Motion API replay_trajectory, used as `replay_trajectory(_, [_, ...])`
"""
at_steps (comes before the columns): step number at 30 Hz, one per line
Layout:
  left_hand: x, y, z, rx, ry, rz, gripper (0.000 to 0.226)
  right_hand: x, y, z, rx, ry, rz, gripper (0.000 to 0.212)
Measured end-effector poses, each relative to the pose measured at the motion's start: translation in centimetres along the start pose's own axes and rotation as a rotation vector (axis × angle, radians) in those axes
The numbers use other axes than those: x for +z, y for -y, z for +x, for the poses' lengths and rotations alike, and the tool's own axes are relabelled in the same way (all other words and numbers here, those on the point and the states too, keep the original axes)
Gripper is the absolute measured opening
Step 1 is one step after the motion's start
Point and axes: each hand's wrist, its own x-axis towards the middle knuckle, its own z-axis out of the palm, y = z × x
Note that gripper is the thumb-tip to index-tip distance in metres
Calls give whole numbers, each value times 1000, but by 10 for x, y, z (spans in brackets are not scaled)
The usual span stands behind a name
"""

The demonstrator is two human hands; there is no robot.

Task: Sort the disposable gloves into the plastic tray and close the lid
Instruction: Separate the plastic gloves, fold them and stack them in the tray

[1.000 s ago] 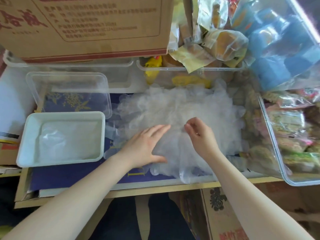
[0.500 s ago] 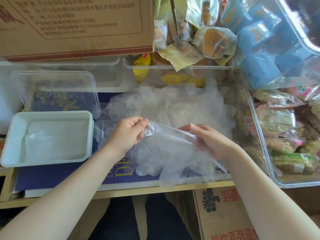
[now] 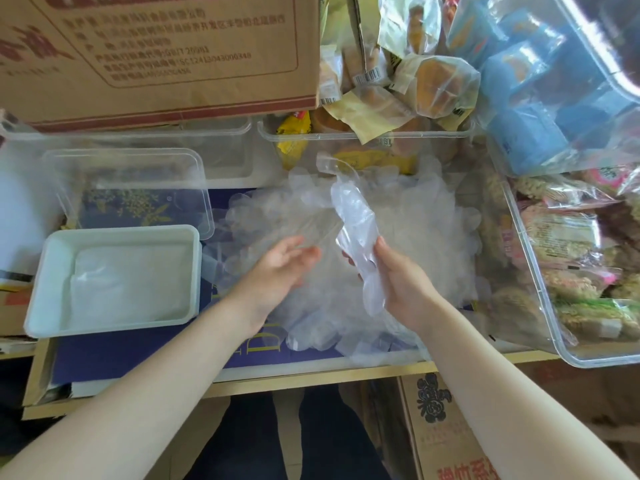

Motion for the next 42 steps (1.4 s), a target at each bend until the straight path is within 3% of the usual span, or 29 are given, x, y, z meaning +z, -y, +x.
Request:
replay_trajectory(2, [5,7,-2,-25,26,25,80,10,-5,-2,5,41,42,36])
replay_trajectory(6, [13,8,-9,82,-5,-44,72,29,-18,-3,-39,64,7,40])
replay_trajectory(11, [4,9,-13,144,48,-75,90,50,-32,-7,-129,-3,-27,24])
replay_trajectory(14, [3,10,-15,156,-70,36,44,57,-38,-5,-153,-148,-85,12])
replay_trajectory(16, [0,12,-13,151,-197,98,10,58,-41,-5,-145,-124,-70,12])
replay_trajectory(19, [-11,10,-11,215,-237,85,20,55,-45,-8,-38,-24,14,15])
replay_trajectory(23, [-32,-2,-12,418,-216,550,21,42,-36,-5,-53,-291,-116,21])
replay_trajectory(26, [-47,-10,-9,548,-192,917,42,38,-3,-15,-444,-426,-185,28])
replay_trajectory(29, [-57,-21,-5,488,-85,1068,29,43,29,-23,-837,-265,-663,44])
replay_trajectory(31, [-58,-28,-4,435,60,1038,16,51,37,-21,-843,-9,-978,55])
replay_trajectory(33, [-56,-35,-7,435,96,978,5,60,37,-16,-722,188,-1067,41])
replay_trajectory(35, [-54,-40,-12,435,45,940,12,65,31,-11,-638,213,-985,12])
replay_trajectory(36, [-53,-42,-14,429,-2,937,20,66,27,-8,-589,196,-895,8])
replay_trajectory(39, [-57,-40,-20,398,-143,864,44,63,23,-4,-503,172,-591,23])
replay_trajectory(42, [-65,-25,-21,301,-170,580,46,61,25,-5,-509,137,-395,21])
